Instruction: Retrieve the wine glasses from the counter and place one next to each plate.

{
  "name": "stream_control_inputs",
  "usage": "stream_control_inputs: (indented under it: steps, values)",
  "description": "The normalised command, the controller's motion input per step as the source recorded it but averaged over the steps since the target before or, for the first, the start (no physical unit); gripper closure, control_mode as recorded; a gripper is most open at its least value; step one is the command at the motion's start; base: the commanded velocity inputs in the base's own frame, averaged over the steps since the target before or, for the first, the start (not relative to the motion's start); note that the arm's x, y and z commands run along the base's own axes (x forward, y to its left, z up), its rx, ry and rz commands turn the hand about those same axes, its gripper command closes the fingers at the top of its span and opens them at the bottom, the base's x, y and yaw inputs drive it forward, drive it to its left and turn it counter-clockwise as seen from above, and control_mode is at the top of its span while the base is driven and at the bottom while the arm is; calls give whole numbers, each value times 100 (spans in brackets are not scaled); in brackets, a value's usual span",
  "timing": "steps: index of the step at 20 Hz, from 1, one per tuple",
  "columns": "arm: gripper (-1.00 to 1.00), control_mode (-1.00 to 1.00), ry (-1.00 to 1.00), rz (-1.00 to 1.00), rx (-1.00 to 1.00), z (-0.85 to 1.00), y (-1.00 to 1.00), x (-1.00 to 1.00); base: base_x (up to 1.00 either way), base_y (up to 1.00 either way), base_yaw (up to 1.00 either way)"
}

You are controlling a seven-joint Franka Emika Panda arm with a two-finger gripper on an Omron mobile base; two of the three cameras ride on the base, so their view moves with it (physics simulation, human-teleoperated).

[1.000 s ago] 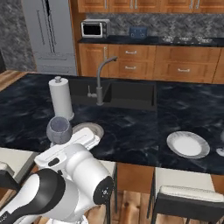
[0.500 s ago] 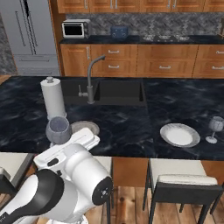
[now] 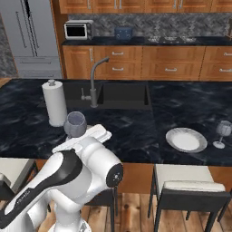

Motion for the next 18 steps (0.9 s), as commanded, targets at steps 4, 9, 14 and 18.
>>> stream_control_inputs:
  steps: [4, 9, 14, 18]
  values:
    - [100, -100, -4, -1, -9, -53, 0, 75, 0, 0, 0]
    - [100, -100, 1, 0, -11, -47, 0, 65, 0, 0, 0]
    - [100, -100, 10, 0, -7, -32, 0, 73, 0, 0, 0]
    - [100, -100, 11, 0, -5, -31, -5, 64, 0, 0, 0]
